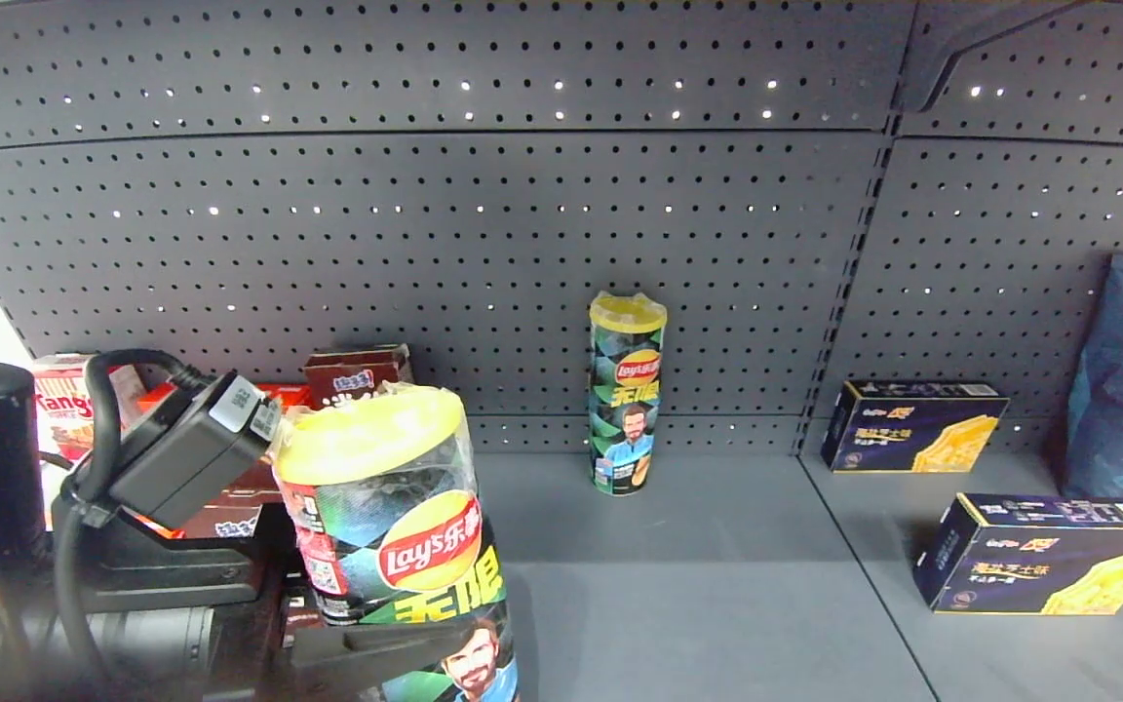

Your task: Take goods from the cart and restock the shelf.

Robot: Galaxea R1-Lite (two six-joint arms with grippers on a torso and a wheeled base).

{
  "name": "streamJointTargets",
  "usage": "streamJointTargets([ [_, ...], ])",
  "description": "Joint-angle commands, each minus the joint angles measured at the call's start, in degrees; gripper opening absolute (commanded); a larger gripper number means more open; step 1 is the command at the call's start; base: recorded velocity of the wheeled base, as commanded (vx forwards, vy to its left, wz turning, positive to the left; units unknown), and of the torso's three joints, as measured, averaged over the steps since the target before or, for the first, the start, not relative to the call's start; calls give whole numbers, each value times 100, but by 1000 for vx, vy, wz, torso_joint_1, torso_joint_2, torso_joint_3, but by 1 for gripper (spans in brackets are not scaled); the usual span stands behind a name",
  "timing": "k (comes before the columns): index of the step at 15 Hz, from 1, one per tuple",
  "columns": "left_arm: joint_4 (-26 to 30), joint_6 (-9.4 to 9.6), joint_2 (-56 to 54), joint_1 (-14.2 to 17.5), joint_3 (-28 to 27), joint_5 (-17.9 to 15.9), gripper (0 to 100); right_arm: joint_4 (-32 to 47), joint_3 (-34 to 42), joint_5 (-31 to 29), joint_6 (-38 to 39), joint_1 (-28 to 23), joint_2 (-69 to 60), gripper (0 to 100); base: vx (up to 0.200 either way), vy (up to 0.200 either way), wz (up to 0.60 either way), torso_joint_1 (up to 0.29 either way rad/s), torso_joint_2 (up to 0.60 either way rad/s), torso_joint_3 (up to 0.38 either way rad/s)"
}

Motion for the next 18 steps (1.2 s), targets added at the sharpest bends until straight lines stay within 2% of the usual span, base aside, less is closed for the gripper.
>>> streamJointTargets([
  [1,7,2,9,7,0,7,0,-357,-152,194,-28,386,1060,100,0,0,0,0,0,0],
  [3,16,2,9,7,9,7,0,-814,-398,212,-28,510,1790,100,0,0,0,0,0,0],
  [5,16,2,18,7,0,15,0,-823,-767,212,-37,562,2387,100,0,0,0,0,0,0],
  [8,16,2,27,7,0,24,0,-858,-1049,238,-37,1011,3003,100,0,0,0,0,0,0],
  [10,25,-7,27,16,0,24,0,-1244,-1093,353,-28,1274,3521,100,0,0,0,0,0,0],
  [13,25,2,27,16,0,24,0,-1710,-1189,361,-37,1292,4145,100,0,0,0,0,0,0],
  [16,25,2,35,25,9,15,0,-1745,-1558,353,-37,1283,4664,100,0,0,0,0,0,0],
  [18,16,2,141,25,-35,7,0,-2123,-1989,405,-37,1283,5323,100,0,0,0,0,0,0],
])
